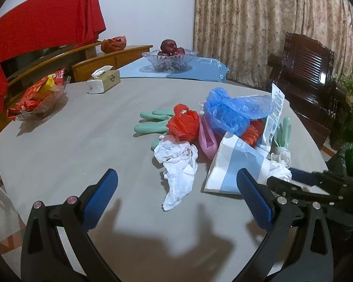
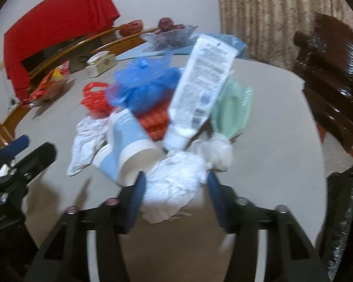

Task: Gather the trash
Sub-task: 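Move both tools to the trash pile and grasp white tissue with right gripper, then carry tissue to bin with right gripper while left gripper grasps blue-white paper cup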

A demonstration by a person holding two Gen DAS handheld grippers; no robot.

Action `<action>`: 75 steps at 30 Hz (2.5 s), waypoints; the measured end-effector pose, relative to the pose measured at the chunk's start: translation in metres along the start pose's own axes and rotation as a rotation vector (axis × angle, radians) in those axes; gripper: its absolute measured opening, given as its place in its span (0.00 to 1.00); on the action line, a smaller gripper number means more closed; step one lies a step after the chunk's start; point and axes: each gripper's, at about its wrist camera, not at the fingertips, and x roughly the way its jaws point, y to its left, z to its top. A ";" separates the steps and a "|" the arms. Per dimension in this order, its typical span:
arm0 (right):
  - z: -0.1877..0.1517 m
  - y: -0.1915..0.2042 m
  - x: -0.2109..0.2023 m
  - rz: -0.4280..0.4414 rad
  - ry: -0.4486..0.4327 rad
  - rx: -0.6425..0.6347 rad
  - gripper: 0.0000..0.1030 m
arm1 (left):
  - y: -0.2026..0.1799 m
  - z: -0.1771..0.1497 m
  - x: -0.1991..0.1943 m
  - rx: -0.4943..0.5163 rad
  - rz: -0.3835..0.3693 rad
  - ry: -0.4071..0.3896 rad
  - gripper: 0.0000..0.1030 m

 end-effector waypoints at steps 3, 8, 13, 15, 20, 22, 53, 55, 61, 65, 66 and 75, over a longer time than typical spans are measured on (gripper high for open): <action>0.001 -0.003 -0.006 0.028 -0.009 0.010 0.31 | -0.004 0.000 0.001 0.002 -0.007 0.002 0.95; 0.000 -0.015 -0.026 0.020 -0.025 0.031 0.26 | -0.017 0.000 0.003 0.017 -0.033 0.010 0.95; -0.004 -0.029 -0.045 -0.013 -0.039 0.039 0.26 | -0.038 0.000 0.011 0.047 -0.068 0.012 0.95; -0.006 -0.034 -0.048 -0.023 -0.039 0.046 0.26 | -0.044 0.000 0.016 0.055 -0.080 0.015 0.95; -0.006 -0.045 -0.050 -0.035 -0.041 0.065 0.26 | -0.058 0.002 0.037 0.078 -0.101 0.034 0.95; -0.005 -0.047 -0.050 -0.034 -0.041 0.068 0.26 | -0.061 0.003 0.046 0.088 -0.105 0.044 0.95; -0.004 -0.052 -0.084 -0.034 -0.097 0.084 0.26 | -0.079 -0.005 0.012 0.063 -0.225 0.122 0.60; -0.006 -0.056 -0.093 -0.037 -0.108 0.093 0.26 | -0.083 -0.002 0.004 0.064 -0.237 0.114 0.60; -0.014 -0.072 -0.128 -0.065 -0.144 0.120 0.26 | -0.111 0.006 -0.010 0.109 -0.289 0.094 0.60; -0.021 -0.088 -0.154 -0.105 -0.173 0.145 0.26 | -0.134 0.007 -0.018 0.143 -0.332 0.087 0.60; -0.024 -0.094 -0.161 -0.123 -0.179 0.152 0.26 | -0.142 0.007 -0.020 0.153 -0.347 0.085 0.60; -0.060 -0.153 -0.212 -0.286 -0.189 0.249 0.26 | -0.225 0.003 -0.034 0.241 -0.513 0.089 0.60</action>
